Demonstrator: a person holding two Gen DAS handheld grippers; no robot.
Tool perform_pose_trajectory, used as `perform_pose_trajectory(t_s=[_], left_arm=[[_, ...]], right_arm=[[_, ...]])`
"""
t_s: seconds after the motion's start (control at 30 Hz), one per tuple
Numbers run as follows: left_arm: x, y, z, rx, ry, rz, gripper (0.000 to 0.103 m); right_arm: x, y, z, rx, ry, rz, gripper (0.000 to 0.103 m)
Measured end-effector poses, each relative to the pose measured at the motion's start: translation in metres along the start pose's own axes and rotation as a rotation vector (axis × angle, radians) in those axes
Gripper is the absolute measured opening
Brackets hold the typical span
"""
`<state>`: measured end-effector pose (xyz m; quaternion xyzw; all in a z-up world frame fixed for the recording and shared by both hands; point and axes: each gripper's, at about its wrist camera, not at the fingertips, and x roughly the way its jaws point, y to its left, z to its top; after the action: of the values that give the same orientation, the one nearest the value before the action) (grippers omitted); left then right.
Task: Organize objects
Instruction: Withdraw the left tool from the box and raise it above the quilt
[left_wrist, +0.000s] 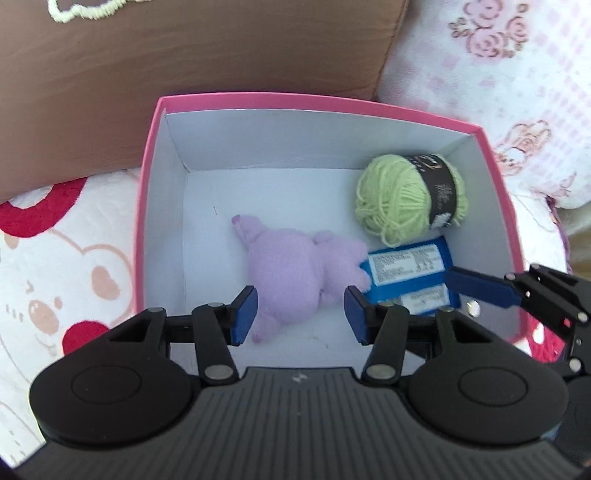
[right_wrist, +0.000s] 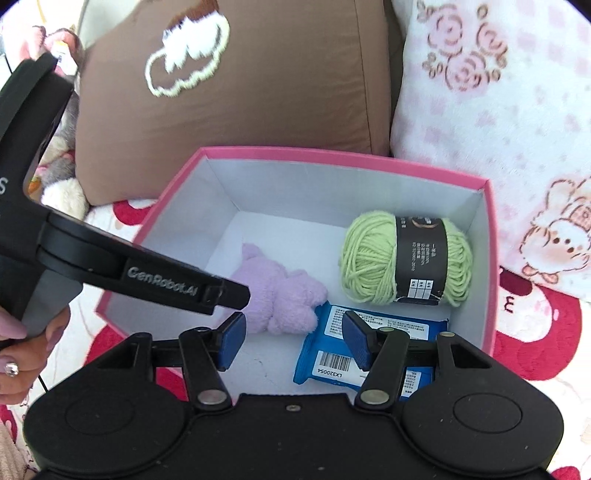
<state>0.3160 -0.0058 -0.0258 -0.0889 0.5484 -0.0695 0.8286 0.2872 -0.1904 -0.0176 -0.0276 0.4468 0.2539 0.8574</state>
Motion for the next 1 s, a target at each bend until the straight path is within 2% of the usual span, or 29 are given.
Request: perform_pose_trajectory(t_s=[0.33, 0.57, 0.7, 0.87, 1.0], left_arm=[[-0.061, -0.013, -0.005, 0.04, -0.026, -0.014, 0.052], [-0.088, -0.014, -0.026, 0.032, -0.021, -0.016, 0.053], [-0.111, -0.017, -0.039, 0.048, -0.039, -0.017, 0.055], [-0.142, -0.025, -0.061, 0.052, -0.106, 0.03, 0.06], [-0.16, -0.029, -0.077, 0.078, -0.11, 0.028, 0.063]], right_arm=[[-0.038, 0.018, -0.009, -0.043, -0.054, 0.036, 0.063], [-0.069, 0.036, -0.014, -0.092, -0.064, 0.03, 0.063], [-0.089, 0.048, -0.018, -0.119, -0.061, 0.022, 0.063], [-0.109, 0.057, -0.027, -0.148, -0.058, 0.017, 0.07], [-0.118, 0.063, -0.036, -0.168, -0.042, 0.039, 0.07]])
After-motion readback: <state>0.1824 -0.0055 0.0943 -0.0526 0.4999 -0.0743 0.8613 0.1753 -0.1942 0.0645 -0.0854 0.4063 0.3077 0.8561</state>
